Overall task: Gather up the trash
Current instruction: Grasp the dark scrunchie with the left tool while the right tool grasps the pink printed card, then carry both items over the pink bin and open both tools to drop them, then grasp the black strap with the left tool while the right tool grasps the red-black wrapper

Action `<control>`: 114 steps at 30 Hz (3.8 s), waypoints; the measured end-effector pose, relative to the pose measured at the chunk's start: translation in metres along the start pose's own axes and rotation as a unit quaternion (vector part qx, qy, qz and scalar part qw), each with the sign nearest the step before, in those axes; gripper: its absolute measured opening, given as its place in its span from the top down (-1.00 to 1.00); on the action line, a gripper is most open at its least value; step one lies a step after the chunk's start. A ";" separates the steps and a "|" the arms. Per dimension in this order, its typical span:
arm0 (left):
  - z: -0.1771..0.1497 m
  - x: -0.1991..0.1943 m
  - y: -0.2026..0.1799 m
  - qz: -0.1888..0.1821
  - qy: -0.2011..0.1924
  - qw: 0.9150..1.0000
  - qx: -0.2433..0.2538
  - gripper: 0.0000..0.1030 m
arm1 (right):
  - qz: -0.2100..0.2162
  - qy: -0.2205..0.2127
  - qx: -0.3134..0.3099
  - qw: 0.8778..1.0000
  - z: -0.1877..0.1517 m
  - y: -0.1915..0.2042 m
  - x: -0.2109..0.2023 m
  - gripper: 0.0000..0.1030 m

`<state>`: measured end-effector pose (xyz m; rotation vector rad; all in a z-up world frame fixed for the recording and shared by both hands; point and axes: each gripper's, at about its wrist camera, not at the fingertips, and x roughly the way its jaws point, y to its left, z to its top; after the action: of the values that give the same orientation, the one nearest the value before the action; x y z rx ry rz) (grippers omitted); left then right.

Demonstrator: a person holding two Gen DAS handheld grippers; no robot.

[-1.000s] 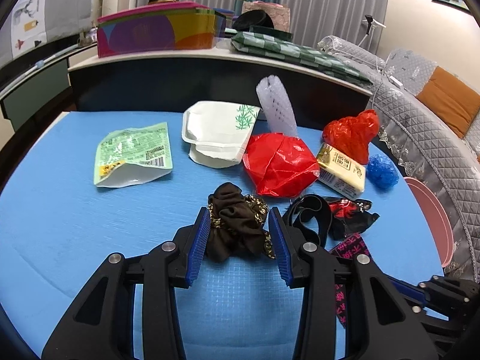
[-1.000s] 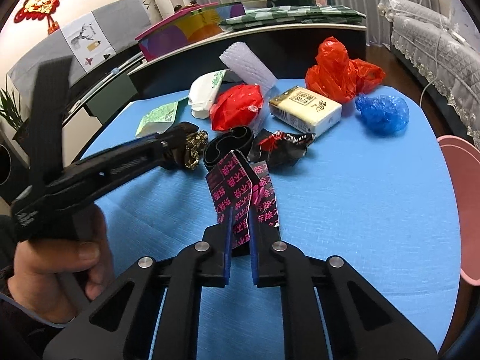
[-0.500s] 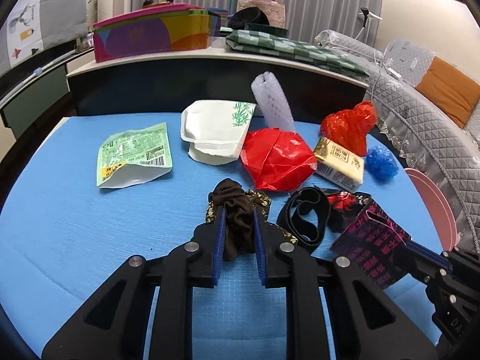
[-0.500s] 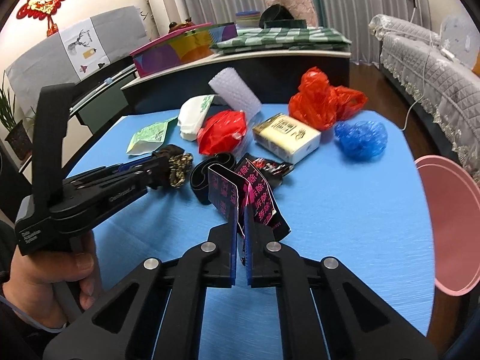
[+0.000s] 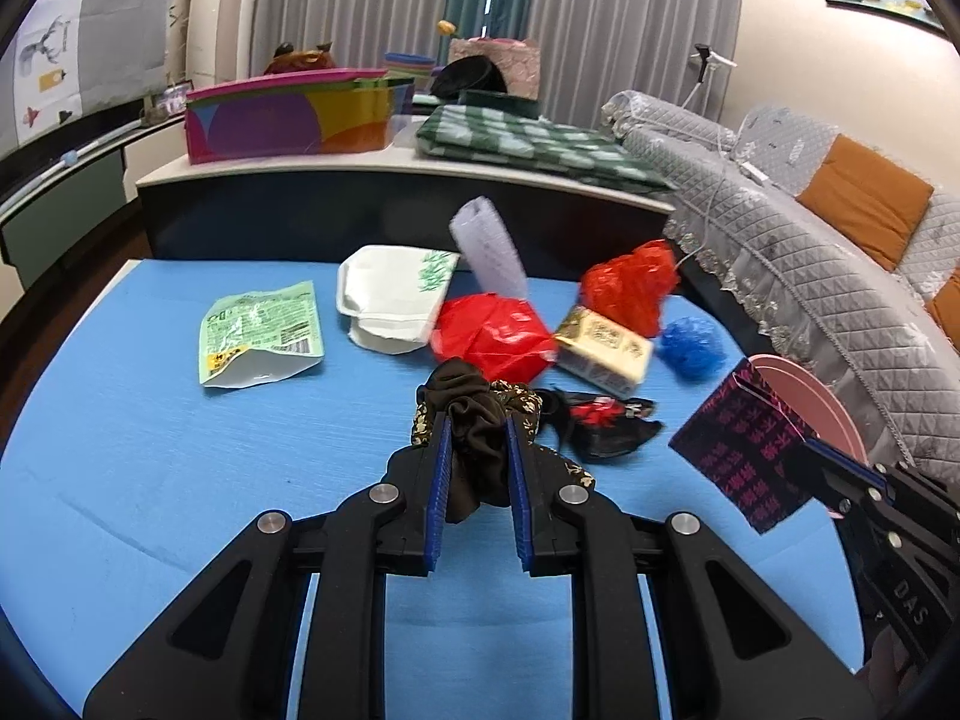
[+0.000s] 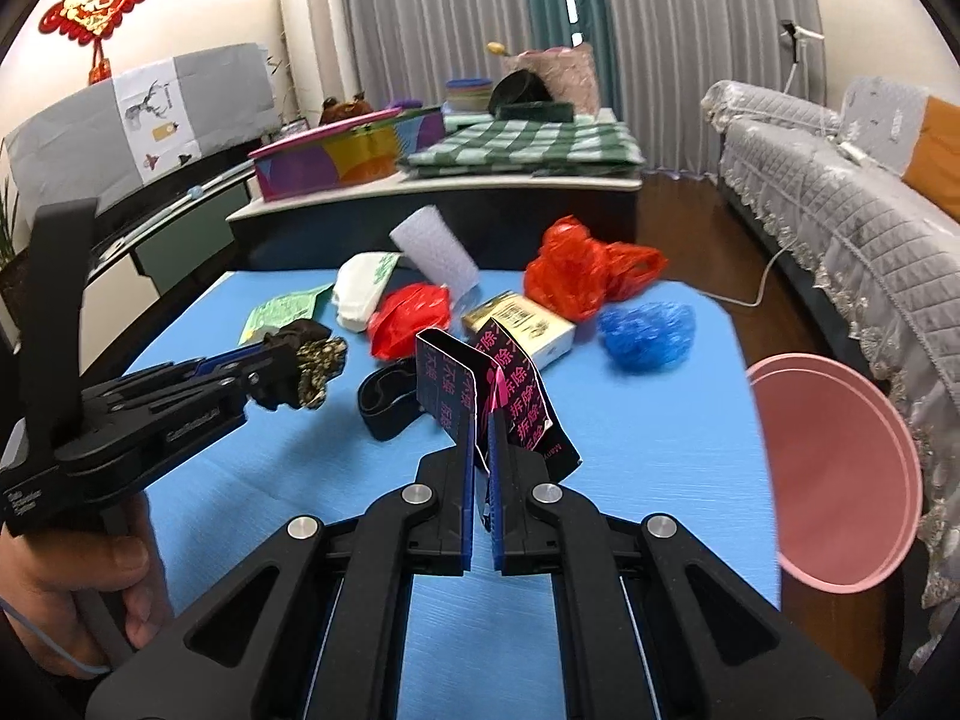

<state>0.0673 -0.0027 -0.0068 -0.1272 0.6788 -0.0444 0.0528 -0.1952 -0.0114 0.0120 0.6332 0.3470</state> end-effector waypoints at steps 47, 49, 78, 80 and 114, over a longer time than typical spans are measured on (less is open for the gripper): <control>0.031 -0.012 -0.184 -0.118 -0.035 0.989 0.078 0.65 | -0.133 -0.101 0.089 0.982 0.072 -0.213 -0.118 0.91; 0.031 -0.004 -0.191 -0.119 -0.030 0.989 0.082 0.65 | -0.139 -0.104 0.091 0.981 0.073 -0.219 -0.114 0.91; 0.019 0.083 -0.299 -0.180 0.025 0.976 0.117 0.52 | -0.140 -0.026 0.151 0.978 0.055 -0.292 -0.046 0.64; 0.019 0.084 -0.298 -0.179 0.027 0.977 0.115 0.49 | -0.143 -0.027 0.152 0.978 0.055 -0.292 -0.045 0.37; 0.006 -0.004 -0.116 -0.076 -0.028 0.997 -0.003 0.09 | -0.096 -0.096 0.063 0.989 0.079 -0.142 -0.059 0.00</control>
<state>0.0681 -0.1172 0.0155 -0.1848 0.6122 -0.1853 0.0991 -0.3409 0.0700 0.1044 0.4592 0.1177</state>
